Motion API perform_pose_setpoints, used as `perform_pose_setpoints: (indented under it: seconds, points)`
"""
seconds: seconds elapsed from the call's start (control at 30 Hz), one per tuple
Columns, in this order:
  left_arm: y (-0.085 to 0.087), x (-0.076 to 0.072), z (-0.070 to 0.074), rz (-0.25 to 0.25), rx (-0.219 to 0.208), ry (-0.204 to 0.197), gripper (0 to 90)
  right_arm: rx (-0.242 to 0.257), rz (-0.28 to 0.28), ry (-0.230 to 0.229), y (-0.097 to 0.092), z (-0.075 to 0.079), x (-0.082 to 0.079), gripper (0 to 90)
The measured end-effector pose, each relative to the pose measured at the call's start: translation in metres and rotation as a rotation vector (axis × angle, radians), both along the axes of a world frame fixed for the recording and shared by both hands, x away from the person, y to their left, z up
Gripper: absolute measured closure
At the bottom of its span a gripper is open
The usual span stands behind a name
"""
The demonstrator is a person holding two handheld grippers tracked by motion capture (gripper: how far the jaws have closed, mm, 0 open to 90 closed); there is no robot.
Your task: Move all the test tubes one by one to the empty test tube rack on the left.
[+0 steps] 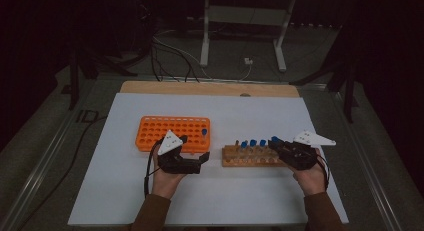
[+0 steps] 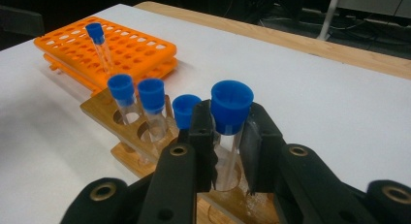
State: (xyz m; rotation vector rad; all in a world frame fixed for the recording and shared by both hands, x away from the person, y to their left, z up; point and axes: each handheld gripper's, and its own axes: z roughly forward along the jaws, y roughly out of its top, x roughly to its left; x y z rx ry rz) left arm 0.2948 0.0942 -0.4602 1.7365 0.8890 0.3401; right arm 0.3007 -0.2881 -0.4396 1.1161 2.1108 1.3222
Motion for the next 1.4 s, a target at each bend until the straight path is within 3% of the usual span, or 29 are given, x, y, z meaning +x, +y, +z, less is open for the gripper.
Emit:
perform_pose_setpoints:
  seconds: [0.33,0.73,0.97,1.4]
  points:
    - [-0.002,0.000,0.000,-0.008,0.003,0.002,1.4,0.009,-0.006,-0.003,-0.001,0.013,0.001,77.1]
    - [-0.006,-0.002,0.002,-0.024,0.012,-0.002,1.4,0.040,-0.005,-0.052,-0.004,0.035,-0.008,77.1]
    - [-0.011,-0.005,0.006,-0.039,0.015,-0.015,1.4,0.064,0.026,-0.049,-0.004,0.042,-0.013,77.1]
    - [-0.046,-0.013,0.018,-0.119,0.051,-0.064,1.7,0.060,0.107,-0.026,0.018,0.041,-0.018,76.8]
